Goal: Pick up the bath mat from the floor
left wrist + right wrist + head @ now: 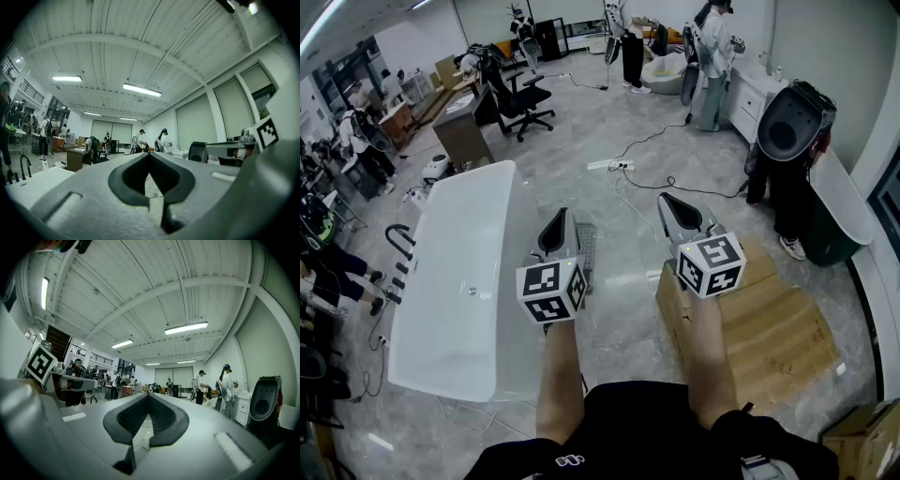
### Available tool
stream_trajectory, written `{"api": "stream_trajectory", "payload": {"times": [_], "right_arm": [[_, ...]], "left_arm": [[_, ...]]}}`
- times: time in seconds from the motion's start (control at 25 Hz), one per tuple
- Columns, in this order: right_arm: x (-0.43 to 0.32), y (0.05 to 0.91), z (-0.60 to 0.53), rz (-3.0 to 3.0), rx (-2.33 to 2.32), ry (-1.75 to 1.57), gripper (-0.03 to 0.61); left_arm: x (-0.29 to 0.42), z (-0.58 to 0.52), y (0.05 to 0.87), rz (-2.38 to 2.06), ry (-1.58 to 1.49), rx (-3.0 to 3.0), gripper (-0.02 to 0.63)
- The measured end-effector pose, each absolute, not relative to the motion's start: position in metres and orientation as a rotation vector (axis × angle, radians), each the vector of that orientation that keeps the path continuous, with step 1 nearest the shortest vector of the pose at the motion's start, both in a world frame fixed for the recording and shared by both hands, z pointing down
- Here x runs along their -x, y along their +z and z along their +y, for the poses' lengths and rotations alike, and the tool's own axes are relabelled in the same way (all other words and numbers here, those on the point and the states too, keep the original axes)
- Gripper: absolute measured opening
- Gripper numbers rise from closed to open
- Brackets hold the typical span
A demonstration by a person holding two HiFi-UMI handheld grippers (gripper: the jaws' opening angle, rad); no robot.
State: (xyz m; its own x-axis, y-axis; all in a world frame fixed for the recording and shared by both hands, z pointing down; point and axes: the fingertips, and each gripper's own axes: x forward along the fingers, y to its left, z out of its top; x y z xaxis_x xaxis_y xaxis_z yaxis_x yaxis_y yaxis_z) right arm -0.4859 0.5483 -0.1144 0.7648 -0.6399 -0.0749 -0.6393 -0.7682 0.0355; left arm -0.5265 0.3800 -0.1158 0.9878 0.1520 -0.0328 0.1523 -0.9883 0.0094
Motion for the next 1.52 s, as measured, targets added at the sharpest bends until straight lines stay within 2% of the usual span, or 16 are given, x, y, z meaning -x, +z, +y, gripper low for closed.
{"api": "stream_trajectory", "payload": {"times": [0.88,0.92,1.0,1.12,1.2,1.36,1.52], "right_arm": [[0.465,-0.118,0.577,-1.070,-3.049,-0.324,0.011],[0.464,-0.121,0.578,-1.034,-3.042,-0.366,0.019],[0.463,-0.130,0.580,-0.984,-3.013,-0.446,0.080],[0.458,-0.137,0.579,-1.005,-3.006,-0.506,0.225],[0.453,-0.139,0.579,-1.026,-3.005,-0.532,0.255],[0.432,-0.134,0.563,-1.074,-2.983,-0.544,0.261],[0.399,-0.108,0.549,-1.072,-2.972,-0.438,0.216]], "left_arm": [[0.520,0.376,-0.111,0.181,-0.004,-3.170,-0.002],[0.519,0.374,-0.111,0.173,-0.004,-3.183,-0.002],[0.514,0.373,-0.111,0.162,-0.006,-3.206,-0.002],[0.504,0.376,-0.113,0.188,-0.021,-3.206,-0.002],[0.494,0.377,-0.113,0.209,-0.037,-3.201,-0.002],[0.465,0.366,-0.105,0.235,-0.051,-3.173,-0.002],[0.428,0.358,-0.083,0.243,-0.027,-3.124,-0.002]]}}
